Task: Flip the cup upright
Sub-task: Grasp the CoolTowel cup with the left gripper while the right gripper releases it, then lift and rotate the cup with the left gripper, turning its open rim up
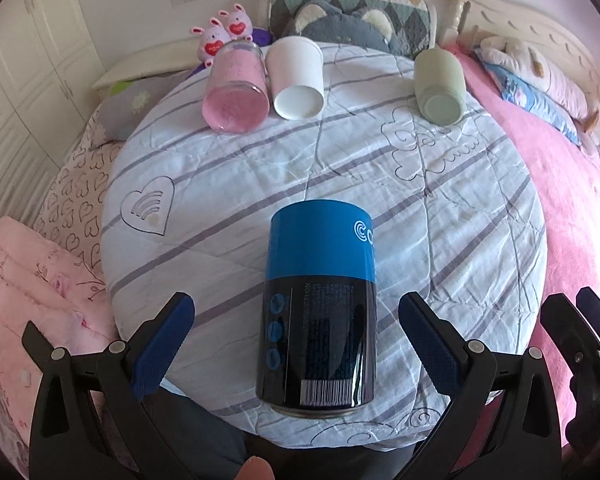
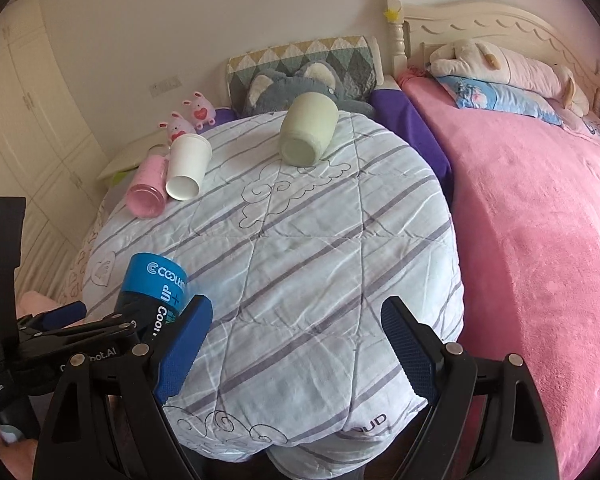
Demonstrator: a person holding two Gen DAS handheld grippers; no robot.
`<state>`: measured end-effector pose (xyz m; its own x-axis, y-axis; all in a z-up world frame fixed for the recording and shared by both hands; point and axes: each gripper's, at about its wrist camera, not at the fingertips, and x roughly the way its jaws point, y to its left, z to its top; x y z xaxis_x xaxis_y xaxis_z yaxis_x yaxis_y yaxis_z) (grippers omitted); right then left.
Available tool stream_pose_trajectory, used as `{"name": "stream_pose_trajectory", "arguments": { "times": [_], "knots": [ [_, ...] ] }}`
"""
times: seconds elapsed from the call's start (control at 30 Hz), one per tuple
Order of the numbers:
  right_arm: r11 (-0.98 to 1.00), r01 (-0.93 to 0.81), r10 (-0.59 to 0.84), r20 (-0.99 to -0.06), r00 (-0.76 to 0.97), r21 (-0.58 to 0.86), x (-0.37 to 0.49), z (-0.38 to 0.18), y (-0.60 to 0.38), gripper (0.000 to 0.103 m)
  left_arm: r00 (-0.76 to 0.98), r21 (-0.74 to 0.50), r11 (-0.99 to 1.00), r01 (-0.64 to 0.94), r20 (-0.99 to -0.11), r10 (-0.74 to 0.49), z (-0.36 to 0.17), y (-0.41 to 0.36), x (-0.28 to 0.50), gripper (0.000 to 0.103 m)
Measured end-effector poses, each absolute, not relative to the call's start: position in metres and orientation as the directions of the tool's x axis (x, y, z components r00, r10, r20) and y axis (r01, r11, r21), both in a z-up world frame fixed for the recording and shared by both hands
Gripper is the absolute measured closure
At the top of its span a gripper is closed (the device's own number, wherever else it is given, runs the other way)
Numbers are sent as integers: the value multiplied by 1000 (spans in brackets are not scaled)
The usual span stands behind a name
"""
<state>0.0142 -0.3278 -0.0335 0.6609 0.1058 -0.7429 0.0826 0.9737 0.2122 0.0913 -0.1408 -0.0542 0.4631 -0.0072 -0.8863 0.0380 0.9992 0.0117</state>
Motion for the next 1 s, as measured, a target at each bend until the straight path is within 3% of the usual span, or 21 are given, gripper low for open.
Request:
{"name": "stream_pose_trajectory", "arguments": {
  "times": [0.2,0.53,0.67,1.0],
  "knots": [
    [972,84,116,-756,644,220,22,-43,-331,15,416,-5,1000,25,-909,-15,-71,-140,103,0],
    [966,110,117,-775,621,234,35,-56,-343,15,352,-47,999,23,-935,-52,-88,-138,116,12],
    [966,109,120,-779,615,235,37,-58,-344,15,327,-102,994,48,-938,-112,-93,-140,119,34],
    [965,116,115,-781,614,233,37,-60,-343,15,386,-100,988,114,-912,-137,-86,-139,114,35]
  ]
}}
